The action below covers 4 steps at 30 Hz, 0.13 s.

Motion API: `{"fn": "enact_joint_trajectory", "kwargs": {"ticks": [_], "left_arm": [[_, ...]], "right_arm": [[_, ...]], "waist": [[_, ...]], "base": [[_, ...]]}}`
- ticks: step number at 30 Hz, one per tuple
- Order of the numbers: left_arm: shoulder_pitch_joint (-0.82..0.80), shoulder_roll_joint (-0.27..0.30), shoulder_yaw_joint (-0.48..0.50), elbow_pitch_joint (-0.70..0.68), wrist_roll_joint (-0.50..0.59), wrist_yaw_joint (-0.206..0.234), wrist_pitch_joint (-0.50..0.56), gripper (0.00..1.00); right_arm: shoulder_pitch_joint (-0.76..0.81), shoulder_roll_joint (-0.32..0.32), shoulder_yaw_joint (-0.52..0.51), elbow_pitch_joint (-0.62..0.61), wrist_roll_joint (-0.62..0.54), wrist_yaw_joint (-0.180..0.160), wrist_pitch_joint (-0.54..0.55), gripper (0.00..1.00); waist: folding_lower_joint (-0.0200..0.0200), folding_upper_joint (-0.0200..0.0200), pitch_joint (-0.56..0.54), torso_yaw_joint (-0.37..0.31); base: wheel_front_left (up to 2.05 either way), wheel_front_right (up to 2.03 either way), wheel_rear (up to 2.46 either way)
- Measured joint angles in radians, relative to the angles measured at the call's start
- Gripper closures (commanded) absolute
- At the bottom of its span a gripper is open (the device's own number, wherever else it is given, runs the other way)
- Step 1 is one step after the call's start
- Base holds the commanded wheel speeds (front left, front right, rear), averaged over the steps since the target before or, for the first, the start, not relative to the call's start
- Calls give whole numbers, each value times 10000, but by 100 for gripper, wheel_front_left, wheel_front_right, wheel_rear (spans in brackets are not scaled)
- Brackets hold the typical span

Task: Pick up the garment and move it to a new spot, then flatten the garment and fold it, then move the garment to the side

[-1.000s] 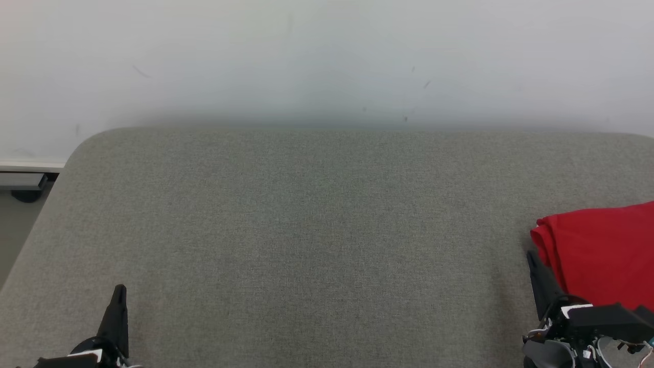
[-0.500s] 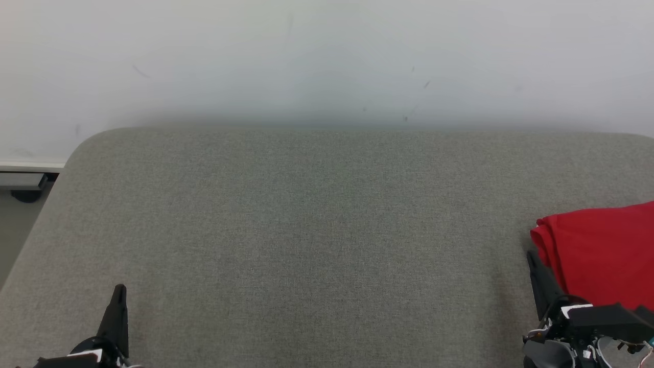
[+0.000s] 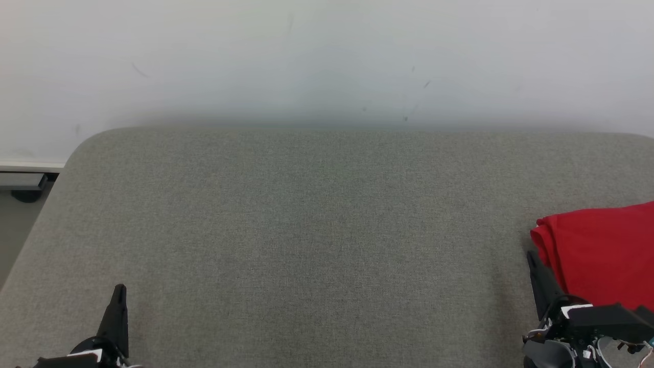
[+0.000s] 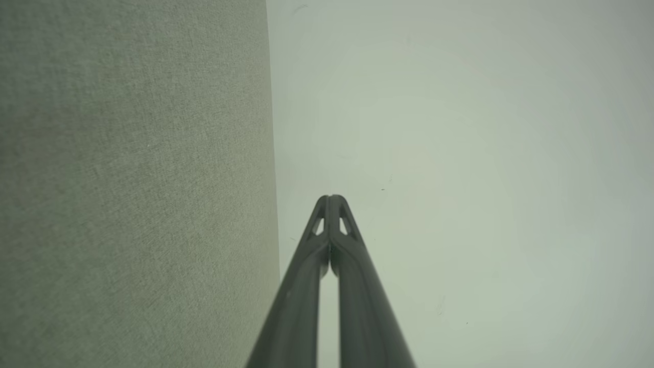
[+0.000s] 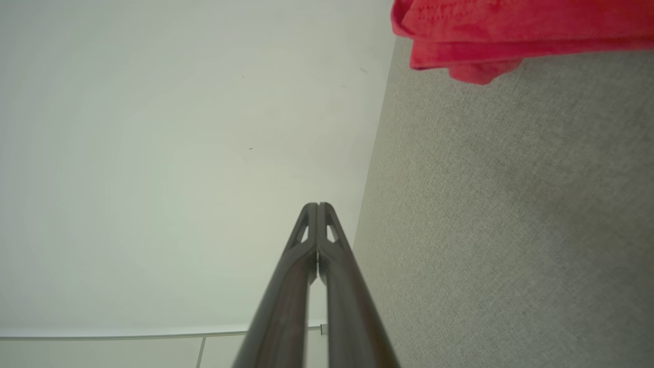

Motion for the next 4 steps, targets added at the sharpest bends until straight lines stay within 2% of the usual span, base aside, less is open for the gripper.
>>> {"fn": "enact_joint_trajectory", "kwargs": {"ticks": [4], "left_arm": [[0,0,0,0,0,0,-2,100]], "right_arm": [[0,0,0,2,0,0,0,100]], "waist": [[0,0,0,0]], "base": [[0,0,0]]}}
